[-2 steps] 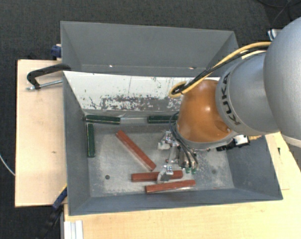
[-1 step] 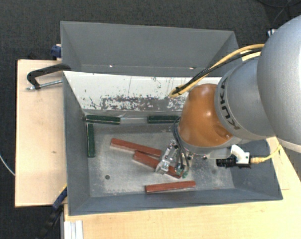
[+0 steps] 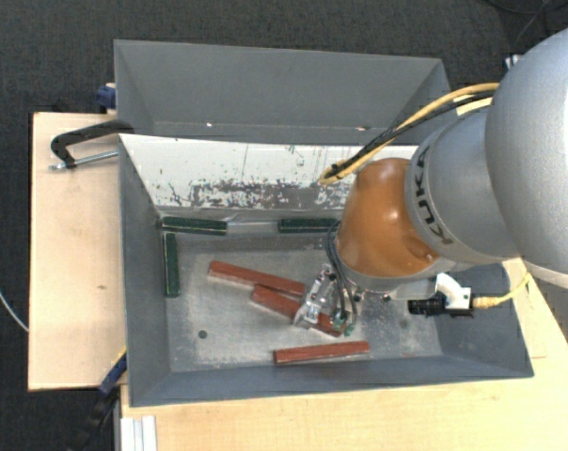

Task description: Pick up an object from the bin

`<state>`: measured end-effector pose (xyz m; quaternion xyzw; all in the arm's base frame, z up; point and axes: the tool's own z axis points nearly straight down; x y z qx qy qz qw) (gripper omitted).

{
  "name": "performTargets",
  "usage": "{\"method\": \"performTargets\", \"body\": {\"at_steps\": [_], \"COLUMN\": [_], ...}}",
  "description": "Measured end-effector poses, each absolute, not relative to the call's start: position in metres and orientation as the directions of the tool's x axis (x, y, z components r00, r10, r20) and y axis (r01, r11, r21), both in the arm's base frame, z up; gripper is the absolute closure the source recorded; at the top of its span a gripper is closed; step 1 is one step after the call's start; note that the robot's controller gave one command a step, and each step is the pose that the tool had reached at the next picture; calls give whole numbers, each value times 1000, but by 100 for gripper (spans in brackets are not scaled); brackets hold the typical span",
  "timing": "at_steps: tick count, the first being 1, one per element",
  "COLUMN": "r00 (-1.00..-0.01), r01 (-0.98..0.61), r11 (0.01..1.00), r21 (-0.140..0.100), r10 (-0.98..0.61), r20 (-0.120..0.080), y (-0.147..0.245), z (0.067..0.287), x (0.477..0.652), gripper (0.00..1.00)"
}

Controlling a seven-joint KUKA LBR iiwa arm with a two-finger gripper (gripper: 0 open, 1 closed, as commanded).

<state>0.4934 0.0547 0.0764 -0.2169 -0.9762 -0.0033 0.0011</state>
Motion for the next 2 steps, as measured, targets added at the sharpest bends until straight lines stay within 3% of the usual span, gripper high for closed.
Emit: {"method": "performTargets", "body": {"at_steps": [1, 2], "r00": [-906, -892], "r01": [424, 452], "r11": [906, 892], "r21": [5, 5], "r10": [424, 452], "r20": [4, -9], "y": [54, 59], "z": [78, 111], "x": [493, 499], "gripper": [100, 100]}}
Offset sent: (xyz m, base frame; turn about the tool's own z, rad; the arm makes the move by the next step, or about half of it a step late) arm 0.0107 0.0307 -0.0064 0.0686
